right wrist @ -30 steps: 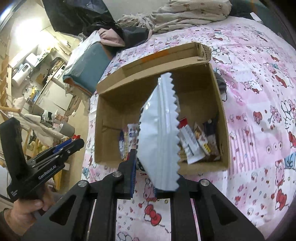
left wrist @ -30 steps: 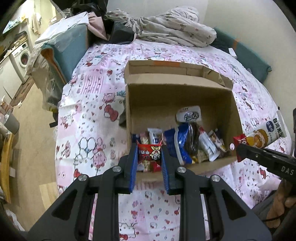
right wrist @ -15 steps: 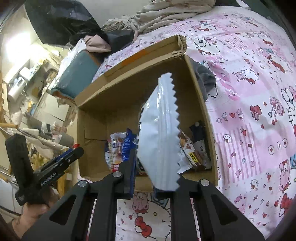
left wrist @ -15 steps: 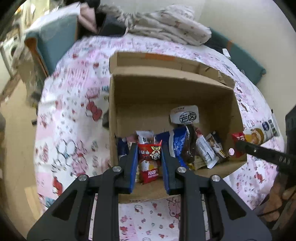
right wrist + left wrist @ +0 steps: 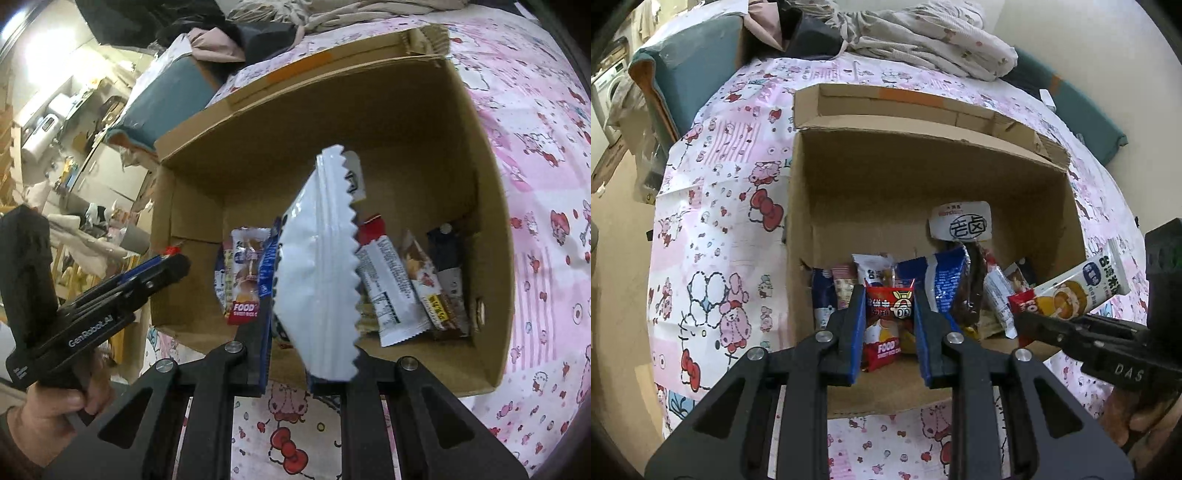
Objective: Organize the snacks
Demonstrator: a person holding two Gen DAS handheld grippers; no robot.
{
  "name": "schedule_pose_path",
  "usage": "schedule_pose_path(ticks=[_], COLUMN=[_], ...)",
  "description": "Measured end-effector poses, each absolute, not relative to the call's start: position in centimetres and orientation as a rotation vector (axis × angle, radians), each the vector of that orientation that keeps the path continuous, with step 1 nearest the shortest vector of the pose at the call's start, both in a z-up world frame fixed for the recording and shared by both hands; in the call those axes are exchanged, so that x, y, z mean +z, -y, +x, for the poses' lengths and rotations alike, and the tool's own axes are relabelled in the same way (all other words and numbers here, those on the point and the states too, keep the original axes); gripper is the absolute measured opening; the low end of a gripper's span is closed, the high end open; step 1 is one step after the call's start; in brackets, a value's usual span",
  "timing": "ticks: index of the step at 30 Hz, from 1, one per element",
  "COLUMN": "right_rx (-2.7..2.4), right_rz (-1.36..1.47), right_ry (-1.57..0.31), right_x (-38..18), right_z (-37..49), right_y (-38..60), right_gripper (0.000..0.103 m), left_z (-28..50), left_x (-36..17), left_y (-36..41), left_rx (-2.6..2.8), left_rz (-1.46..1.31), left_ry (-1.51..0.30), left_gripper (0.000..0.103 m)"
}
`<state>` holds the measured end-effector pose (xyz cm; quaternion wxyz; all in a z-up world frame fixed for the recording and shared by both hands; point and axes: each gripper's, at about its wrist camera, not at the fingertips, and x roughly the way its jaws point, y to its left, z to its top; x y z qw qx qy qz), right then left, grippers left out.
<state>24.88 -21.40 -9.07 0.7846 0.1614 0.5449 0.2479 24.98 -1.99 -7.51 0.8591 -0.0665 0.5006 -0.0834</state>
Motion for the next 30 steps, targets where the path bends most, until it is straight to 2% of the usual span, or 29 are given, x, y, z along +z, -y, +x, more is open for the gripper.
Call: schedule_pose_path(ticks=[6, 8, 9, 10, 11, 12, 13, 14, 15, 18, 30], right_rx=[0.529, 0.485, 0.465, 0.44, 0.425, 0.412, 0.402, 0.386, 0.37, 0.332, 0.27], right_rz=[0.355, 0.343, 0.335, 0.32, 0.306, 0.295, 0.283, 0.254, 0.227, 0.176, 0.309], right_ry=[-1.185, -1.176, -1.169, -1.154, -1.131, -1.104, -1.072, -1.029, -1.008, -0.969, -0.831], right_x=[-9.4, -9.2, -9.1, -8.8, -8.4, -8.0, -7.5, -6.7, -6.3, -5.5, -1.9], right_z=[25.1, 25.1, 25.1, 24.9, 24.8, 24.6, 24.5, 24.3, 24.2, 23.9, 19.8], right_y=[21.4, 21.7, 21.9, 22.0, 22.1, 22.1, 22.1, 22.1, 22.1, 22.2, 25.6], right_gripper=[0.02, 0.027, 0.036, 0.051, 0.062, 0.081, 0.094, 0.098, 0.1, 0.1, 0.1], left_z=[25.0, 24.9, 24.8, 24.7, 24.5, 24.4, 24.2, 24.1, 24.0, 23.8, 19.6], left_x=[-7.2, -7.0, -6.8, -6.5, -6.2, -5.9, -5.5, -5.2, -4.9, -4.2, 0.4], left_y=[2.3, 2.3, 2.4, 2.6, 2.7, 2.8, 2.7, 2.6, 2.5, 1.9, -0.7], left_rx=[-0.166, -0.165, -0.161, -0.157, -0.154, -0.146, -0.134, -0.12, -0.106, -0.092, -0.035], left_rz=[-0.121, -0.123, -0.108, -0.092, -0.078, -0.073, -0.069, -0.068, -0.073, -0.09, -0.102], left_ry=[-1.013, -1.009, -0.999, -0.986, -0.967, -0.95, -0.931, -0.919, -0.905, -0.89, -0.755], left_gripper=[0.024, 0.027, 0.033, 0.044, 0.052, 0.067, 0.08, 0.085, 0.09, 0.09, 0.09])
